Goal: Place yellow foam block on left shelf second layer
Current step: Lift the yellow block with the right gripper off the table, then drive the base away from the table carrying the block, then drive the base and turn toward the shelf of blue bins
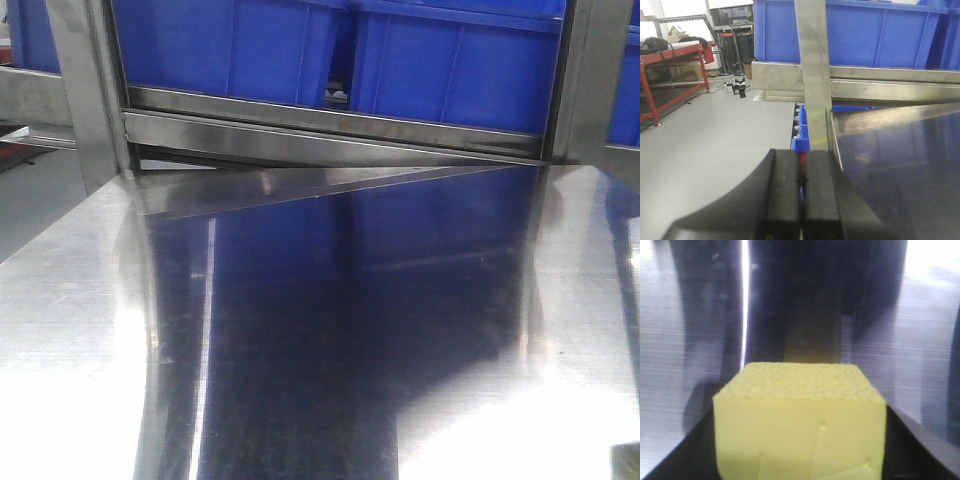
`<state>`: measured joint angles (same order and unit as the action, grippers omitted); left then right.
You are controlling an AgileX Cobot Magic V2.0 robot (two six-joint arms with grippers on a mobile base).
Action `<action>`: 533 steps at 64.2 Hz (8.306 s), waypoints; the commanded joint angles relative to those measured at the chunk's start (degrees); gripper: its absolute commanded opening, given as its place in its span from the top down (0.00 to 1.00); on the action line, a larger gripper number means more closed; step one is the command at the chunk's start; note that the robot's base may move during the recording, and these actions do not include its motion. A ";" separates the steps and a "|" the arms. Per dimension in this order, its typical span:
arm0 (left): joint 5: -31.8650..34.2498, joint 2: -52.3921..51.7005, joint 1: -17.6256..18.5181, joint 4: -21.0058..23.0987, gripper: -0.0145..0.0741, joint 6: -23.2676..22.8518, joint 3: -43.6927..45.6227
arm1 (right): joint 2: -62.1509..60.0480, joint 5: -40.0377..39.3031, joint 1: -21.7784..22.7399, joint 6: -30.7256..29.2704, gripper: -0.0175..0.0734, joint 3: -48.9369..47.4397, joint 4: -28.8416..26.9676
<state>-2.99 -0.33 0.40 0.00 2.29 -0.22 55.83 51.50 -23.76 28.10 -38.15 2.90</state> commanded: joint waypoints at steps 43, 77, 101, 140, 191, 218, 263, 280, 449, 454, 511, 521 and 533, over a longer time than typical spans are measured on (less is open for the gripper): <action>4.63 -1.22 -0.05 0.62 0.70 -0.18 -1.51 | -33.15 -31.07 13.95 -12.45 0.25 12.06 9.67; 4.63 -1.22 -0.05 0.62 0.70 -0.18 -1.51 | -43.99 -40.85 13.95 -28.10 0.25 19.03 -0.09; 4.63 -1.22 -0.05 0.62 0.70 -0.18 -1.51 | -43.99 -43.80 17.37 -24.30 0.25 20.94 -1.70; 4.63 -1.22 -0.05 0.62 0.70 -0.18 -1.51 | -43.99 -44.43 22.24 -24.35 0.25 20.94 -1.56; 4.63 -1.22 -0.05 0.62 0.70 -0.18 -1.51 | -43.99 -44.43 22.24 -24.35 0.25 20.94 -1.56; 4.63 -1.22 -0.05 0.62 0.70 -0.18 -1.51 | -43.99 -44.43 22.24 -24.35 0.25 20.94 -1.56; 4.63 -1.22 -0.05 0.62 0.70 -0.18 -1.51 | -43.99 -44.43 22.24 -24.35 0.25 20.94 -1.56; 4.63 -1.22 -0.05 0.62 0.70 -0.18 -1.51 | -43.99 -44.43 22.24 -24.35 0.25 20.94 -1.56; 4.63 -1.22 -0.05 0.62 0.70 -0.18 -1.51 | -43.99 -44.43 22.24 -24.35 0.25 20.94 -1.56; 4.63 -1.22 -0.05 0.62 0.70 -0.18 -1.51 | -43.99 -44.43 22.24 -24.35 0.25 20.94 -1.56; 4.63 -1.22 -0.05 0.62 0.70 -0.18 -1.51 | -43.99 -44.43 22.24 -24.35 0.25 20.94 -1.56; 4.63 -1.22 -0.05 0.62 0.70 -0.18 -1.51 | -43.99 -44.43 22.24 -24.35 0.25 20.94 -1.56; 4.63 -1.12 -0.05 0.62 0.70 -0.18 -1.51 | -43.88 -44.43 22.24 -24.35 0.25 20.94 -1.56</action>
<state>-2.99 -0.33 0.40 0.00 2.29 -0.22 11.35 12.56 -1.99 3.99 -15.64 1.35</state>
